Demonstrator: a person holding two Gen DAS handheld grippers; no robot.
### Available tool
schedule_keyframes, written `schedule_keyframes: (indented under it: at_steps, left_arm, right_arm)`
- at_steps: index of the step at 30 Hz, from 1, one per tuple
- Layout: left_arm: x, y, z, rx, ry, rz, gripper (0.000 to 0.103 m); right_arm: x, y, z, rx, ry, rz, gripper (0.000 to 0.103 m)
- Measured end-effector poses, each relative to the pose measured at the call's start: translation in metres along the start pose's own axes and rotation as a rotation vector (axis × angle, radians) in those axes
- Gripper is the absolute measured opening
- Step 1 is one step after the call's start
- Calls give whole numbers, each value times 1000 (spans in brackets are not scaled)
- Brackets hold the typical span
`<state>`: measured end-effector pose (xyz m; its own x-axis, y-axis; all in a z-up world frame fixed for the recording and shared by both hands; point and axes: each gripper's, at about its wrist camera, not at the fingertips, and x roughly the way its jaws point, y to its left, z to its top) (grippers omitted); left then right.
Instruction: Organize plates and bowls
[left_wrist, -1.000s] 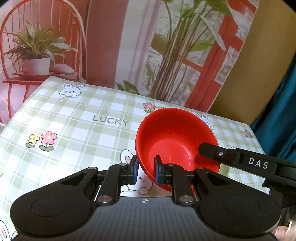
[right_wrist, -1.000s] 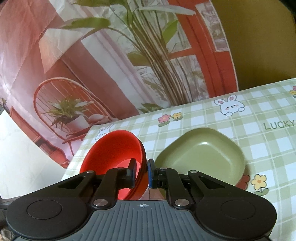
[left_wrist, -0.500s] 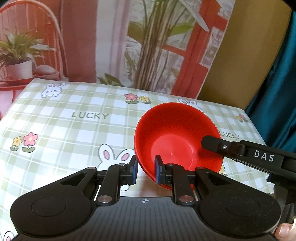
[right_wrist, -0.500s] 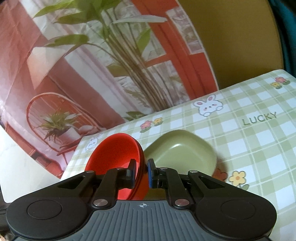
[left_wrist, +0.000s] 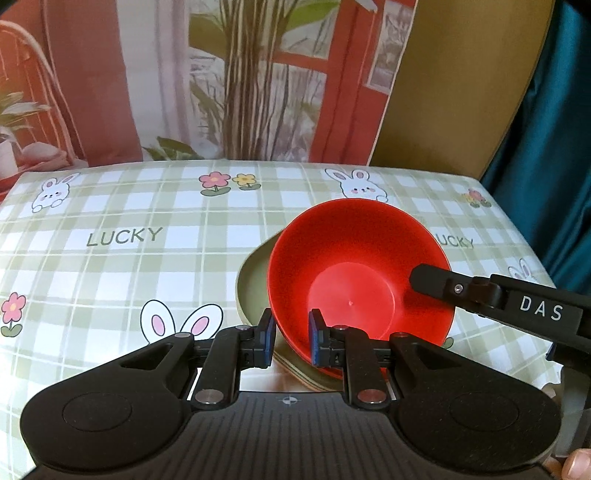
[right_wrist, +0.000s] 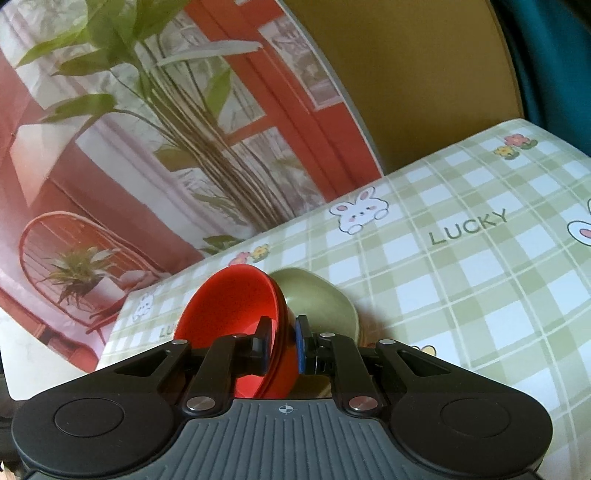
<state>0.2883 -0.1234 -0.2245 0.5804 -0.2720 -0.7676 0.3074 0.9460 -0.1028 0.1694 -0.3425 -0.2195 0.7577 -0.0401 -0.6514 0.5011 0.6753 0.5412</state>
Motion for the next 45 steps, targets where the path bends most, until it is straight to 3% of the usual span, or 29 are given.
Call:
schedule_keyframes:
  at_steps: [29,34,45]
  left_arm:
    - [5,-12,-4,60,24,15,25]
    - [3,-12,-4,64,30,29,28]
    - [-19,-12,-2,85,-38,45,30]
  right_arm:
    - [6,-13,-8,-3,29,-19,13]
    - [0,-11,-7,-24,24,-5,19]
    - [-25,10,-6,-128,-23,-40,20]
